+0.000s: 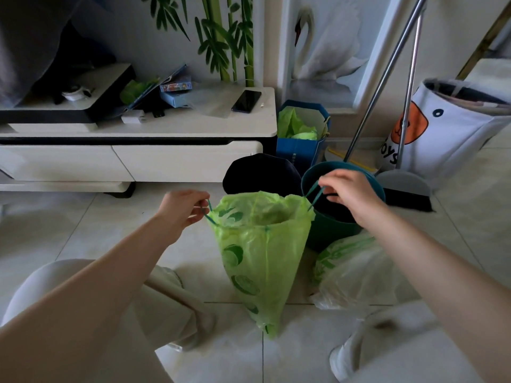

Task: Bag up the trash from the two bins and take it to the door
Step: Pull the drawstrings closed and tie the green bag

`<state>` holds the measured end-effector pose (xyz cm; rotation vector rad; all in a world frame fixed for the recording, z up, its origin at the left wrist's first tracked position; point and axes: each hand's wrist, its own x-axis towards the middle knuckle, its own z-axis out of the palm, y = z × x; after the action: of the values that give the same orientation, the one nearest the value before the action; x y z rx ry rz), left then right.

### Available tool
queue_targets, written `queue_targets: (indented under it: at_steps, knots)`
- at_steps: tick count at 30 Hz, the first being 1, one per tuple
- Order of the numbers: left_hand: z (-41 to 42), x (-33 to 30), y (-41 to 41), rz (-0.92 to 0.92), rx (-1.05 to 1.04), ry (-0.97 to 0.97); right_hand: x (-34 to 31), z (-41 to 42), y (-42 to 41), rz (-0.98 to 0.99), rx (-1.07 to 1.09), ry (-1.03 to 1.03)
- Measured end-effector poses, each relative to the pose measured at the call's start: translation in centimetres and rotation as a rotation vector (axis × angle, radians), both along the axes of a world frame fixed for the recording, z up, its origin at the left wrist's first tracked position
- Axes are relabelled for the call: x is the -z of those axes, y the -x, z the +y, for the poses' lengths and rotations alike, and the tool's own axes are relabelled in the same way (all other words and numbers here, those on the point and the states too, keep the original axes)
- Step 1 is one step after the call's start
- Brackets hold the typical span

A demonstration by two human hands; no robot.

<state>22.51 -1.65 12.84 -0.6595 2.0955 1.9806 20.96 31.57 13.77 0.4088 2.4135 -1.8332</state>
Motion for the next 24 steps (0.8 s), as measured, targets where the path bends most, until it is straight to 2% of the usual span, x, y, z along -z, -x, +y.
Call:
queue_targets:
  at_steps: [3,6,10,15,20,24]
  knots:
    - [0.2,-2.0,0.3,0.13,0.07,-0.045,-3.1,0.0,-0.4,0.111,0.018,0.192]
    - [-0.1,-3.3,0.9,0.223,0.052,-0.092,-4.8,0.3,-0.7,0.195,0.008,0.294]
    - [0.1,-3.4,1.0,0.233,0.051,0.028,-4.8,-0.2,-0.7,0.134,0.035,0.215]
    - [-0.1,-3.5,1.0,0.425,-0.082,0.009,-5.0,-0.9,-0.4,0.159,-0.01,0.332]
    - [1.0,-3.3,0.9,0.42,0.009,0.02,-4.8,-0.9,-0.3,0.116,0.008,0.341]
    - [2.2,-2.5,1.2,0.4,-0.038,0.106,-4.4,-1.6,-0.3,0.124,-0.054,0.255]
